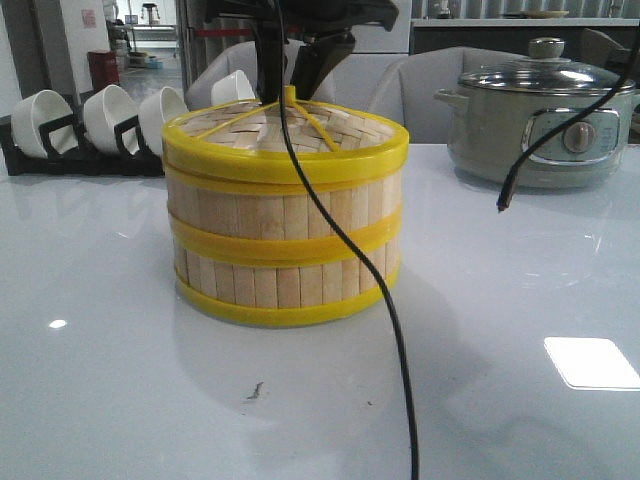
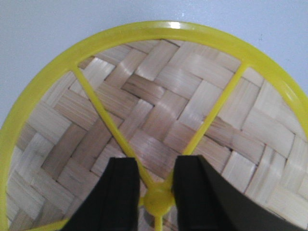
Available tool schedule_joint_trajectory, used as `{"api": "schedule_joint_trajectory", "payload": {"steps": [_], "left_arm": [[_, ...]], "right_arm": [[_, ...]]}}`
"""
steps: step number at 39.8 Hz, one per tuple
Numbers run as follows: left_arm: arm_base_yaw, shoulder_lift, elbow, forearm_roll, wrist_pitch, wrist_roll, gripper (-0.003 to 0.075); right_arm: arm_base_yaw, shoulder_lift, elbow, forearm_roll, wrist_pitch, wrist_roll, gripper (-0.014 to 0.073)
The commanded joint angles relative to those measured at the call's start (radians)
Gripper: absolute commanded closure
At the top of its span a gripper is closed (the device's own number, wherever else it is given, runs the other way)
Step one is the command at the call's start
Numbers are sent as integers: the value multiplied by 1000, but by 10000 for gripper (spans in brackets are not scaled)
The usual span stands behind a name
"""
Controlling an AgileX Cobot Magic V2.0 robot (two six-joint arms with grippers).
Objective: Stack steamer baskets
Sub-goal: 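Carry the lid over the stack and lower it onto the top basket, then open the right gripper and raise it off the lid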
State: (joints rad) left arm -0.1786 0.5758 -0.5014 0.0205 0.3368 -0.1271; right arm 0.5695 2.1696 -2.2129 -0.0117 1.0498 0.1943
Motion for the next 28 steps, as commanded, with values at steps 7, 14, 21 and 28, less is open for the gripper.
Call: {"api": "schedule_joint_trajectory", "payload": {"steps": [7,14,21,28], "left_arm": [[3,0,-28,-3,-84,-4,625],[3,0,-28,-3,-84,-4,625],[3,0,-28,-3,-84,-4,625],[3,0,-28,-3,-84,-4,625]], "right_arm": [[-2,-82,-34,-11,-75,-12,247],[-3,-132,-34,-34,-110,-12,247],[-46,-207,-29,-106,-122,-12,248],[-122,-348,110,-125,-183,-12,249]]}}
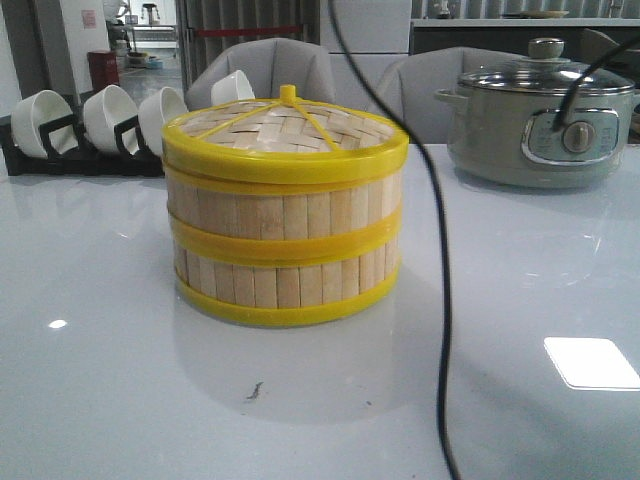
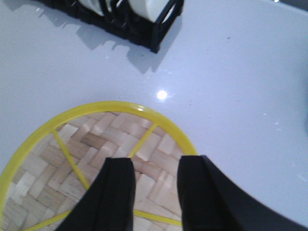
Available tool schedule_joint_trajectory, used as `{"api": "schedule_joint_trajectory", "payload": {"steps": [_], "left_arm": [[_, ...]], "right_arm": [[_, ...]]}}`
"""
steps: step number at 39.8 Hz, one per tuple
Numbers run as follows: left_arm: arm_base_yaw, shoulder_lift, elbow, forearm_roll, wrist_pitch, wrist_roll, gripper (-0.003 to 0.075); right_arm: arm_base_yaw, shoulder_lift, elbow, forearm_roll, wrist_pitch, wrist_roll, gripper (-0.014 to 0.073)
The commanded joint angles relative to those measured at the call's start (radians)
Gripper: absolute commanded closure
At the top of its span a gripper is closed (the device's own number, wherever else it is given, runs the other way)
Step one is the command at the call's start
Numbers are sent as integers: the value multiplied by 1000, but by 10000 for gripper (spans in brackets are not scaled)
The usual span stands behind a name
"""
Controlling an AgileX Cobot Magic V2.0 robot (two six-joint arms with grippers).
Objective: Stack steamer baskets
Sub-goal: 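Open the right gripper and raise it off the lid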
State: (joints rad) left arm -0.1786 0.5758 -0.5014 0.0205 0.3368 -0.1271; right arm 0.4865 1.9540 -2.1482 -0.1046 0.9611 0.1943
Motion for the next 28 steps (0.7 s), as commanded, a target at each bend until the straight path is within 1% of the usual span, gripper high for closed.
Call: {"api": "schedule_joint_trajectory", "payload": {"steps": [1,6,15,21,28], "left_arm": [[3,0,-28,-3,-84,-4,625],[3,0,-28,-3,-84,-4,625],[3,0,-28,-3,-84,-4,625],[3,0,-28,-3,-84,-4,625],[3,0,-28,-3,-84,-4,625]], "right_arm": [[-50,-162,75,-32,-114,-12,249],[-129,-315,292,-32,-228,-12,249],[-285,-606,721,-32,-479,-12,249],[-395,-774,984,-32,-589,-12,249],[-493,-955,1224,-32,-685,-12,249]]}}
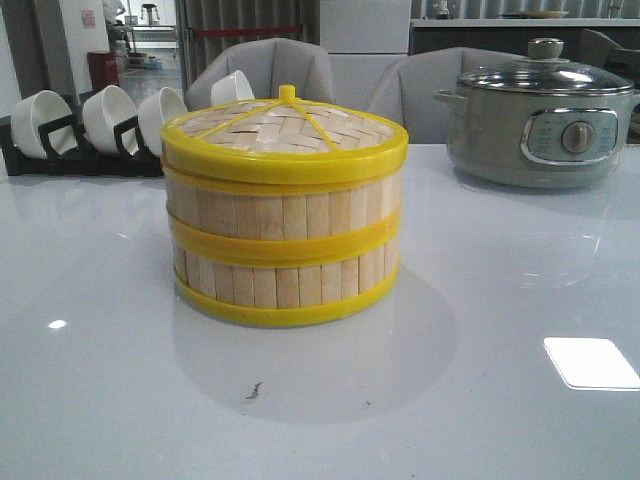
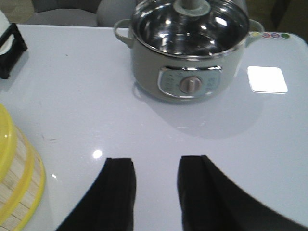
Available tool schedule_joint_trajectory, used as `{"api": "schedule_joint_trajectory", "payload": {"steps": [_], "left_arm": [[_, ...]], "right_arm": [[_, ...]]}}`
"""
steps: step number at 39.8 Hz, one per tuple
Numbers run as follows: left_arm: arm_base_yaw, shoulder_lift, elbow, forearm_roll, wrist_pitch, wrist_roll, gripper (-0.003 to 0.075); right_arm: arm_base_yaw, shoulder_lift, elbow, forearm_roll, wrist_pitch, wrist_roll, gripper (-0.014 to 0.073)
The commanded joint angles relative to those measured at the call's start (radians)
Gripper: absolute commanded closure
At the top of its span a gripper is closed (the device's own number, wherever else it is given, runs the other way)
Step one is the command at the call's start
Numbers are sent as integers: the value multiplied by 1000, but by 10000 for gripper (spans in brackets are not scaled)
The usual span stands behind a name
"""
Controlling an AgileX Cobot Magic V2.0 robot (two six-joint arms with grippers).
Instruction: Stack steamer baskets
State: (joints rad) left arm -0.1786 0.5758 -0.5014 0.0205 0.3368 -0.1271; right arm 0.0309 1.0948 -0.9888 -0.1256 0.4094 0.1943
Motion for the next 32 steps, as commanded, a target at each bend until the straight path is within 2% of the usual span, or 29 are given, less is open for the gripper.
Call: {"api": "schedule_joint_trajectory", "payload": {"steps": [1,11,18,24,29,32], "left_arm": [[3,0,-28,-3,-84,-4,625],[3,0,-28,-3,-84,-4,625],[3,0,-28,-3,-84,-4,625],[3,0,-28,-3,-84,-4,625],[3,0,-28,-3,-84,-4,625],[3,0,-28,-3,-84,-4,625]], "right_arm": [[-45,-124,92,-11,-145,-12,249],[-61,-355,401,-11,-320,-12,249],[-77,-486,595,-11,-380,-12,249],[-87,-553,710,-11,-461,-12,249],[-87,-596,781,-11,-609,-12,250],[-87,-612,802,-11,-646,-12,294]]}}
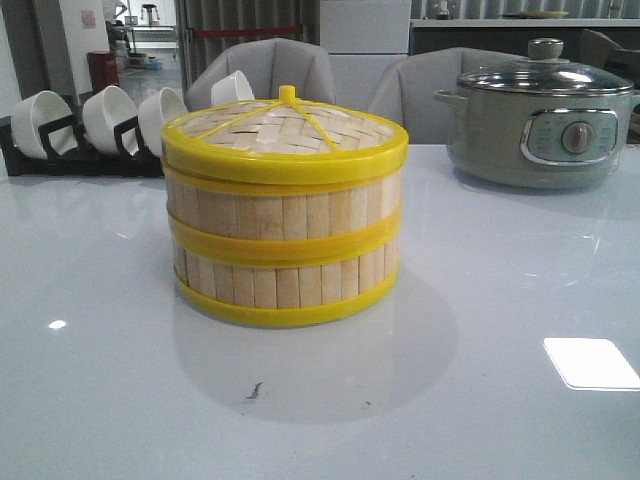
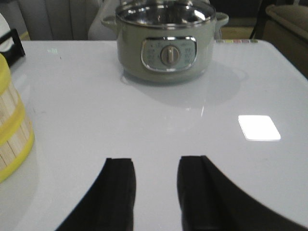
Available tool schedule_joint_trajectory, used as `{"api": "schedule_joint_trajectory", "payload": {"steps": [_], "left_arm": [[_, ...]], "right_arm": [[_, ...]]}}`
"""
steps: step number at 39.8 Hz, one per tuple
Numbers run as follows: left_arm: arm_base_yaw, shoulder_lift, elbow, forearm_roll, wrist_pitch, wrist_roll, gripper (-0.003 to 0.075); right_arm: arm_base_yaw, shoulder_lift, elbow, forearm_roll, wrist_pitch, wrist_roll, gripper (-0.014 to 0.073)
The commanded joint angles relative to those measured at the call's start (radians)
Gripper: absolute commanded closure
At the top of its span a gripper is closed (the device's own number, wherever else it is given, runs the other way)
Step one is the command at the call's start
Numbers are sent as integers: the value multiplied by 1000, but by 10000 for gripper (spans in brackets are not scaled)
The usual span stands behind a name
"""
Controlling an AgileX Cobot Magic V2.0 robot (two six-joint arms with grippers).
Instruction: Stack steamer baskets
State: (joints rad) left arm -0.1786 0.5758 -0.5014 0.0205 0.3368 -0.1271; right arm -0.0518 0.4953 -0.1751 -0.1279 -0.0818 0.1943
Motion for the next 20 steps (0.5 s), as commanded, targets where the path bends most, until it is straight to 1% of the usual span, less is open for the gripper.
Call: {"api": "schedule_joint_trajectory", "payload": {"steps": [1,5,6,9,13,20], "left_arm": [[3,0,-28,-3,-84,-4,625],[3,0,-28,-3,-84,-4,625],[3,0,-28,-3,-84,-4,625],[3,0,-28,-3,-84,-4,625],[3,0,-28,-3,-84,-4,625],[3,0,-28,-3,-84,-4,625]], "right_arm": [[-4,-14,-11,-9,-155,-12,320],[-4,-14,-11,-9,-149,-12,508],[-4,-14,-11,-9,-149,-12,585],[-4,-14,-11,-9,-150,-12,552],[-4,-14,-11,-9,-150,-12,566],[-4,-14,-11,-9,-149,-12,565]]}}
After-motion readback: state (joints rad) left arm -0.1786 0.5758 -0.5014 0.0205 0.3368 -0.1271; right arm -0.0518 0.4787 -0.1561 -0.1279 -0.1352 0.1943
